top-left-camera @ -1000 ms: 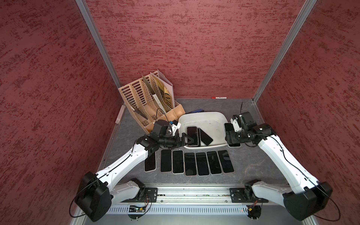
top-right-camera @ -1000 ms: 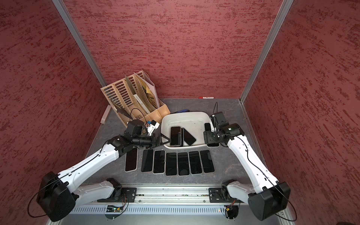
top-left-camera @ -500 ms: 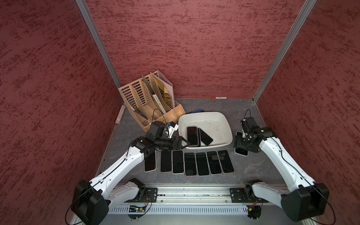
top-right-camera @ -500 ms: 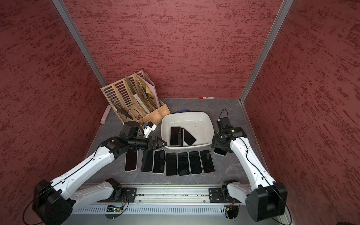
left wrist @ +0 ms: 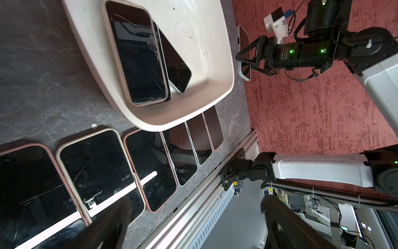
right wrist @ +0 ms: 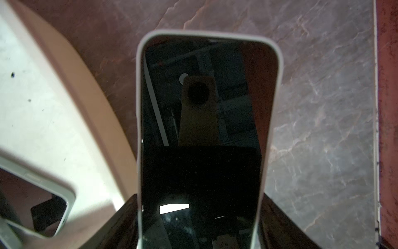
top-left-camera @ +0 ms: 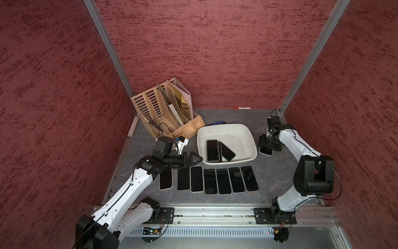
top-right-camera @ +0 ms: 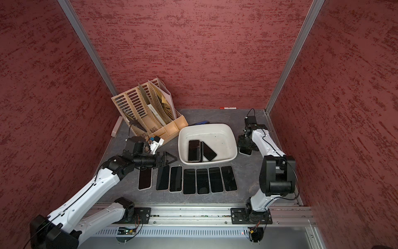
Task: Take the phone out of the storage box
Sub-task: Place the phone at the center of the board.
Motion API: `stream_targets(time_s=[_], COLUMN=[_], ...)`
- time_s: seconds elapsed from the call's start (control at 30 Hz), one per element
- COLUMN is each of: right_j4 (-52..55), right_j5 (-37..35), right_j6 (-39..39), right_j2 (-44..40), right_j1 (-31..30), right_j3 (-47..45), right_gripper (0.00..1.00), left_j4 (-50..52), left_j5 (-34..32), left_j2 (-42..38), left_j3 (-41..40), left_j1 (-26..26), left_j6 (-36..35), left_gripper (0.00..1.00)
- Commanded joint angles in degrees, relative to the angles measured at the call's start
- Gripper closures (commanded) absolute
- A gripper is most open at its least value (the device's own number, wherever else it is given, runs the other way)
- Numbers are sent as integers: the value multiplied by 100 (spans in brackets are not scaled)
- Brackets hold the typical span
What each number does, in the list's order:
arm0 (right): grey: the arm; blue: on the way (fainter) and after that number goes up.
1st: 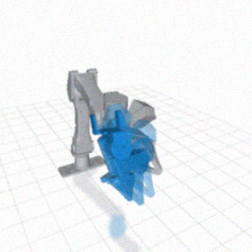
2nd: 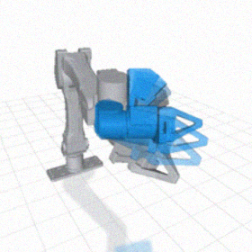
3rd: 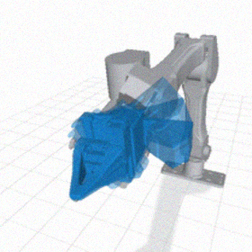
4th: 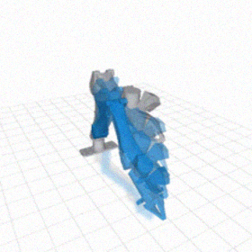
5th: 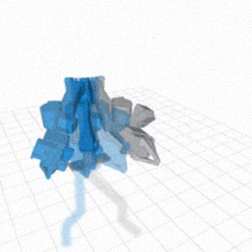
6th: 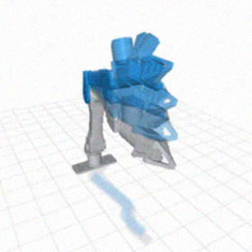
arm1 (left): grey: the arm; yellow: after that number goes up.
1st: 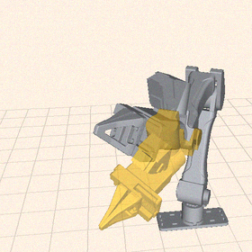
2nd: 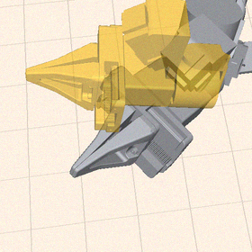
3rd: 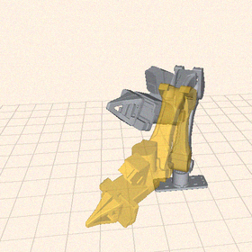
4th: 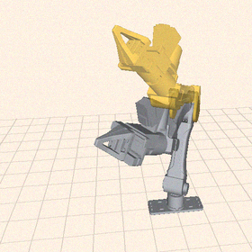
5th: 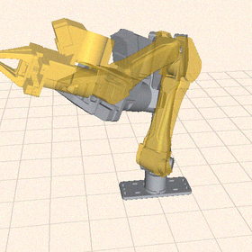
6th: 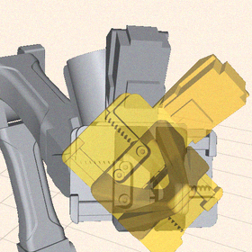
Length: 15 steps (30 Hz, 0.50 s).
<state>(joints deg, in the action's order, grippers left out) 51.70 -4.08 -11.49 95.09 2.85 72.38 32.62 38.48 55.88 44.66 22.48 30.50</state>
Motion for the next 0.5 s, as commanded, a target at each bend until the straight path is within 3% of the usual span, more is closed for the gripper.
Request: stream_targets(time_s=[0.0,0.23,0.47], right_j4=[-555,-1126,-1237], right_j5=[176,553,759], right_j6=[170,182,344], right_j2=[177,869,1231], right_j1=[209,223,220], right_j3=[304,113,34], right_gripper=[36,36,35], left_j4=[-77,-373,-989], left_j5=[26,173,336], left_j2=[248,1229,1545], left_j3=[61,469,442], left_j1=[-182,-286,-385], left_j6=[-125,-84,245], left_gripper=[0,0,0])
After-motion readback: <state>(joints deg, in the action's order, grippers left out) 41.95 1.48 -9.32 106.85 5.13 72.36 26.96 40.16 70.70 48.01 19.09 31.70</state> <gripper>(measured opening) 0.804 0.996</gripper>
